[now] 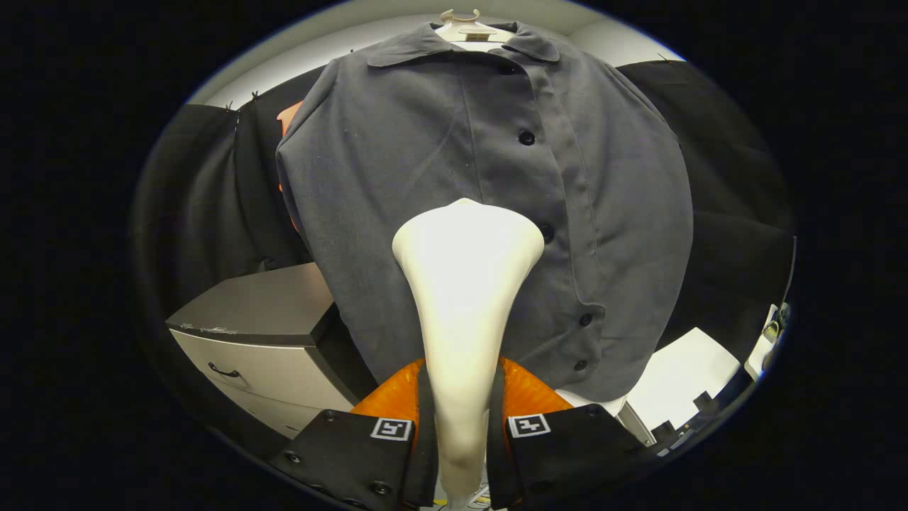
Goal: Iron the clothes twice with a garment steamer, once on the left side and once on the right side.
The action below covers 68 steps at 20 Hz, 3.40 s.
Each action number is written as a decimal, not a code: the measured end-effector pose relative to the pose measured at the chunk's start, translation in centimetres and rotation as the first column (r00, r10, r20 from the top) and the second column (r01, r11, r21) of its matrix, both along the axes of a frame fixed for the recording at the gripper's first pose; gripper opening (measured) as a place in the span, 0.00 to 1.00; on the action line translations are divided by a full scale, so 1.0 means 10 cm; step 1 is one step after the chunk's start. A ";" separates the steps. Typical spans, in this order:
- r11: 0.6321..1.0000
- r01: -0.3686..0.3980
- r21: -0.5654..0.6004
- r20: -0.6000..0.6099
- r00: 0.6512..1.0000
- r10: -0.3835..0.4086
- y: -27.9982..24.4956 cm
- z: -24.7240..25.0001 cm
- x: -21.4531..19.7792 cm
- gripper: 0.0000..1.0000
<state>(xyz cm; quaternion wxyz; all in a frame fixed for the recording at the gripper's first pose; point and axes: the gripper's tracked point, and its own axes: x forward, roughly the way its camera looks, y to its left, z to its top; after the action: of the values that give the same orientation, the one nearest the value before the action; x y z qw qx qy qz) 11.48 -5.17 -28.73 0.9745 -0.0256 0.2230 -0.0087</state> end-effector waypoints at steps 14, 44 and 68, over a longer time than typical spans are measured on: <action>0.999 0.045 0.005 -0.094 0.995 -0.045 -0.24 -0.69 -0.25 0.36; 0.993 0.111 0.039 -0.036 0.993 -0.109 -0.29 -0.07 -0.70 0.36; 0.997 -0.074 0.002 0.255 0.964 0.071 -1.15 2.70 0.15 0.35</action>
<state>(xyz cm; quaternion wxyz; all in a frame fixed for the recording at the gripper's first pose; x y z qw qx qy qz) 13.00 -16.65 -1.70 0.9948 -0.0268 0.0950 0.0248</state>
